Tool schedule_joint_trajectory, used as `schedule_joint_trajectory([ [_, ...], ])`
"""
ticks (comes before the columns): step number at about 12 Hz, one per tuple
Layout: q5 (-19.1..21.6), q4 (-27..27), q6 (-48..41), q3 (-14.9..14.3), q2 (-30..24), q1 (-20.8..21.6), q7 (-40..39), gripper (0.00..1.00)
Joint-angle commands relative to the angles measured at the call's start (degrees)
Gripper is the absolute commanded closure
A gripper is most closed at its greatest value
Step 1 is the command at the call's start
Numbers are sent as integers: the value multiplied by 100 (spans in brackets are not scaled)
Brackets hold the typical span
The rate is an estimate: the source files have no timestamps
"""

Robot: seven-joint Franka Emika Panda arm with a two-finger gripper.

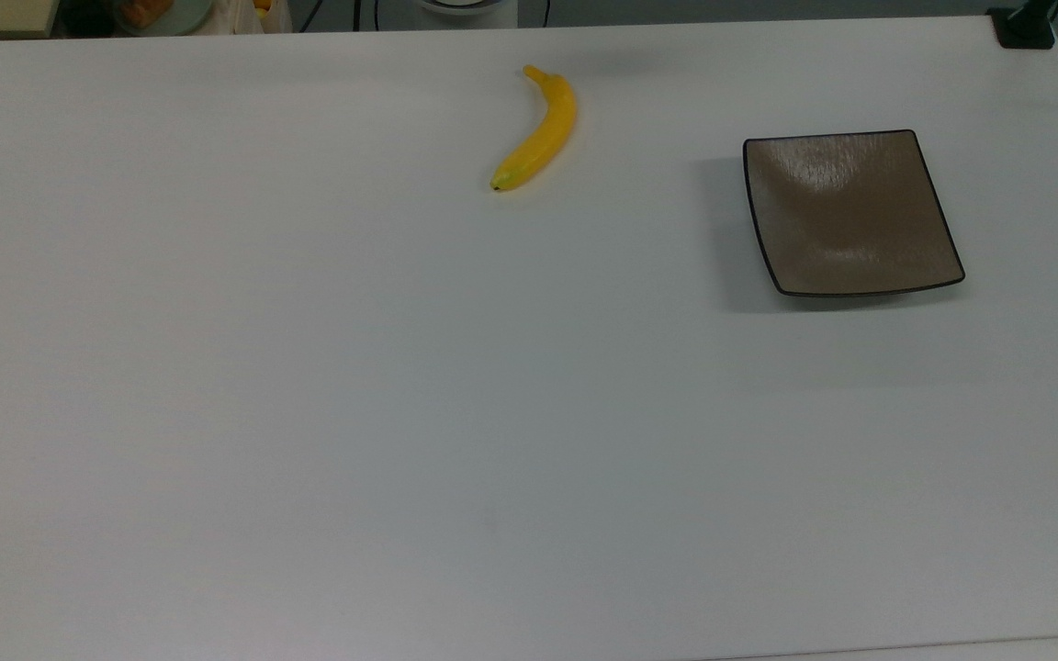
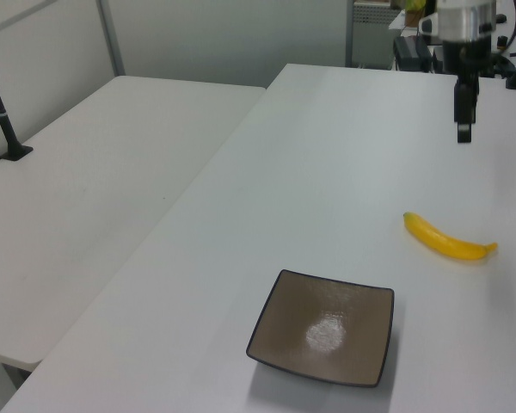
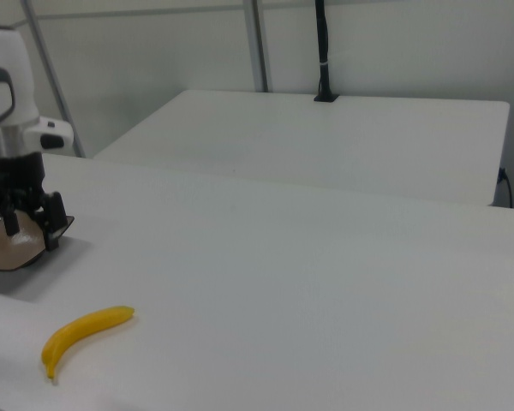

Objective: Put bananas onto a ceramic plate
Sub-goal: 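Move the gripper over the yellow banana and lower it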

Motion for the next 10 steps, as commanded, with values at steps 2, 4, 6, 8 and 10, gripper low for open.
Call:
schedule_joint_trajectory([
  [2, 127, -1262, 1626, 376, -293, 35, 562, 0],
  [4, 127, -1614, 2233, 605, -215, 35, 782, 0],
  [6, 127, -1861, 2788, 711, -75, 26, 950, 0],
  [8, 118, -1923, 3113, 737, 259, 18, 1038, 0],
  [10, 118, -2125, 3570, 738, 409, -35, 1047, 0],
])
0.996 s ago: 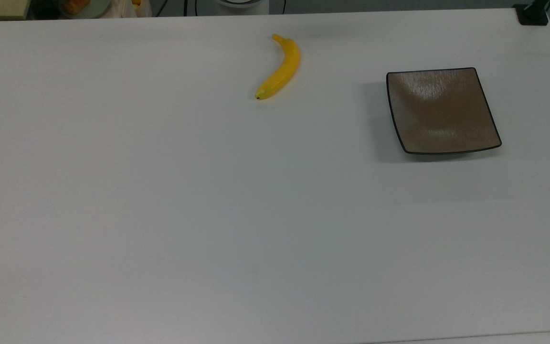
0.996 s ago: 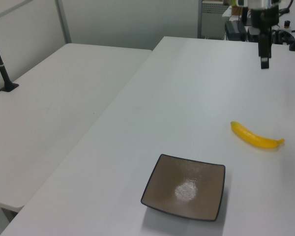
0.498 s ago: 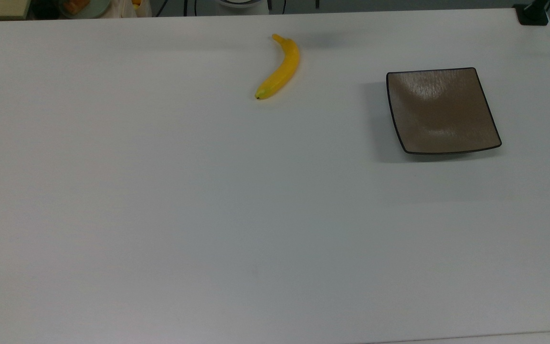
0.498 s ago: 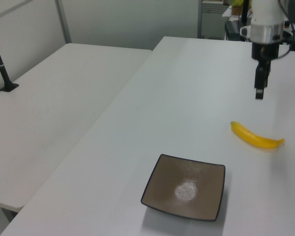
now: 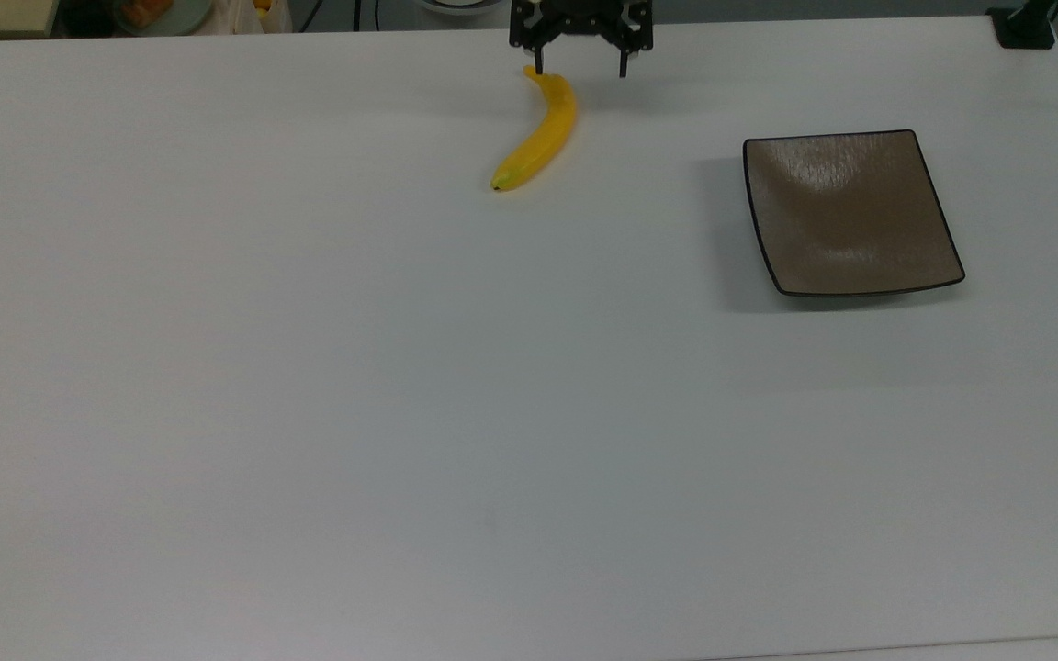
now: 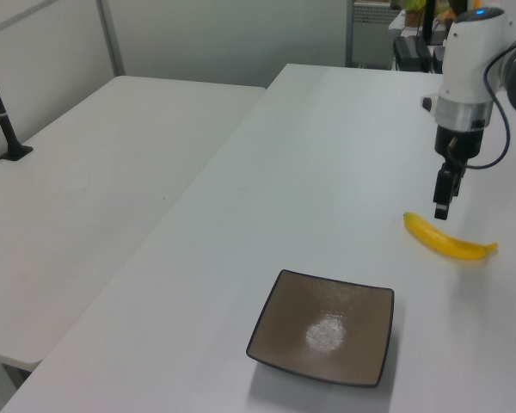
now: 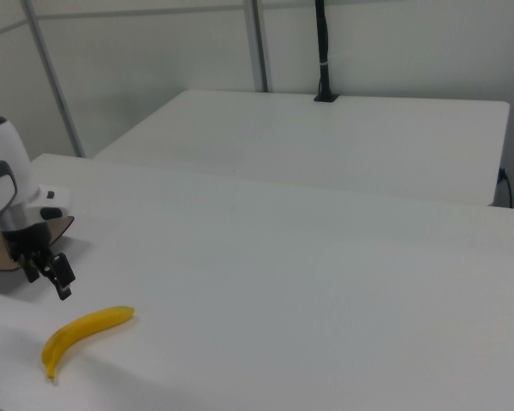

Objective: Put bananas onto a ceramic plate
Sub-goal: 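Move the gripper over the yellow banana and lower it, then close the gripper on the banana's middle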

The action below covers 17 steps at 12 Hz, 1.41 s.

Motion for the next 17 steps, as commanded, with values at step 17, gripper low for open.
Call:
schedule_joint_trajectory([
  [17, -301, -206, 925, 15, 1122, -158, 85, 25],
])
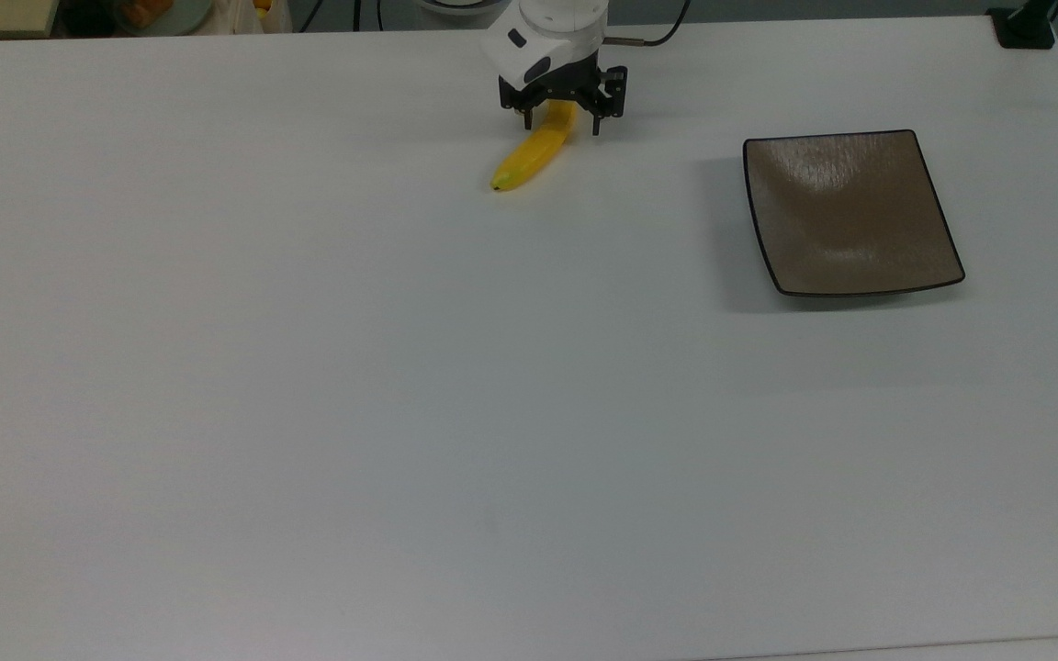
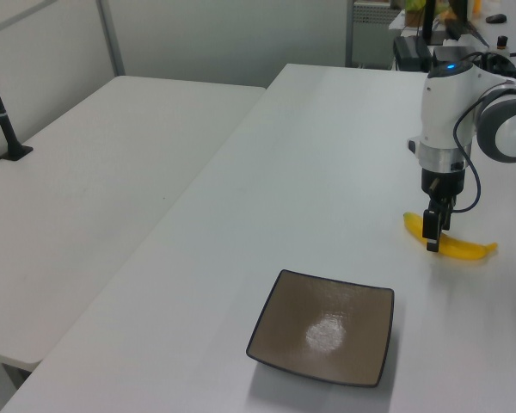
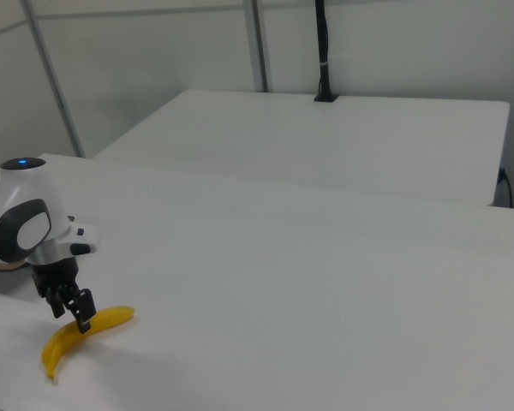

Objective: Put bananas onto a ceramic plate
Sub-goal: 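Close the gripper on the banana's middle, then lift the banana and carry it toward the brown plate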

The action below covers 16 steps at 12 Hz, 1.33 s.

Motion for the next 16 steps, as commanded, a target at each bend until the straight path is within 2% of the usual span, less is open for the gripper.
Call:
schedule_joint_trajectory([
  [1, -146, -55, 199, 21, 61, -11, 75, 31],
  [4, -269, -55, 199, 21, 96, -2, 66, 49],
  [5, -269, -55, 190, 21, 105, 7, 40, 51],
  [7, -383, -46, 190, 21, 131, -2, 22, 74],
  [8, -392, -46, 181, 21, 123, -2, -4, 83],
  [10, -418, 59, 77, 21, 105, -37, -276, 84],
  [11, -418, 199, -124, 21, 61, -46, -277, 88],
  [16, -410, 1840, -1679, 12, 70, -178, -304, 92],
])
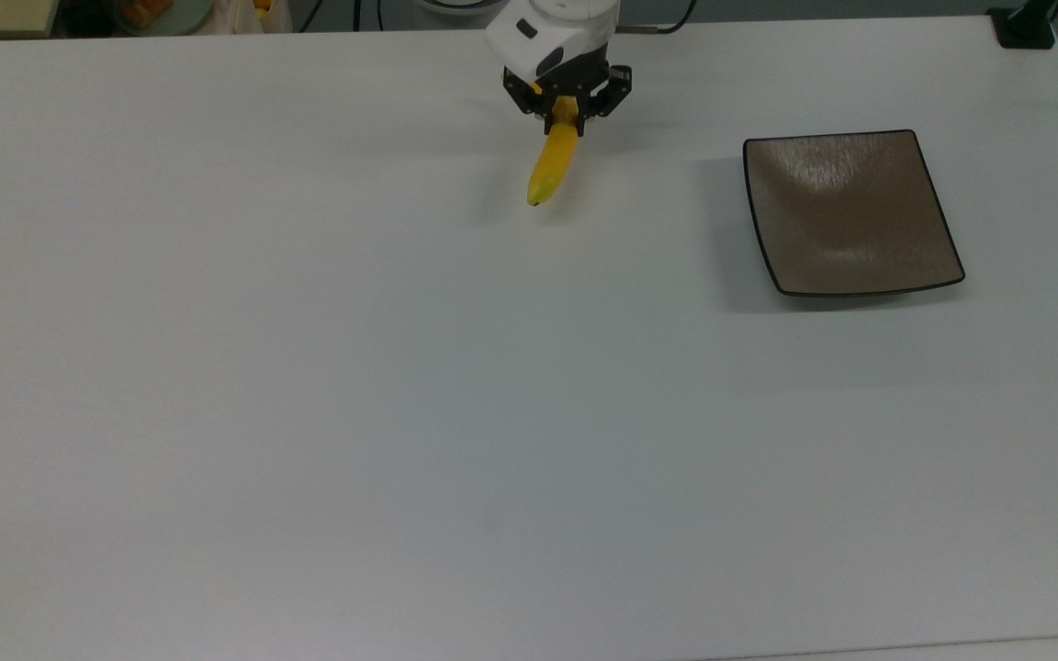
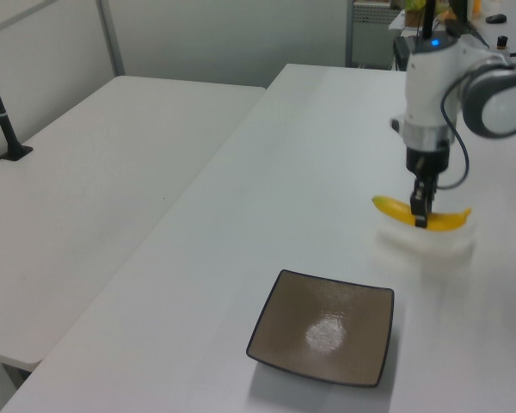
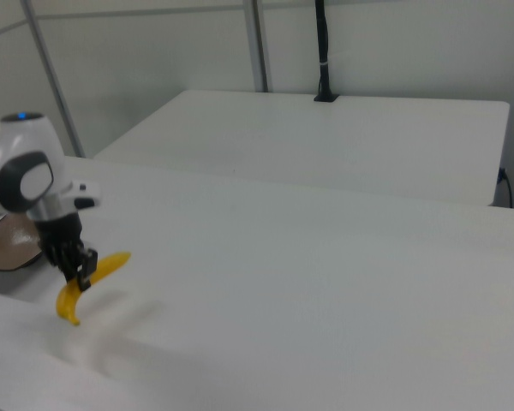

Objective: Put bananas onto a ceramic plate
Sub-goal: 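Lift the banana and carry it toward the brown plate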

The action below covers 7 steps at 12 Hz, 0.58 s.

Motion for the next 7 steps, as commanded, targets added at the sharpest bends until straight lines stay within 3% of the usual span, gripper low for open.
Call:
schedule_joint_trajectory([
  [1, -38, 1035, -896, 13, 25, -77, -84, 92],
  [7, 341, 2873, -1951, 21, 595, 186, 126, 92],
])
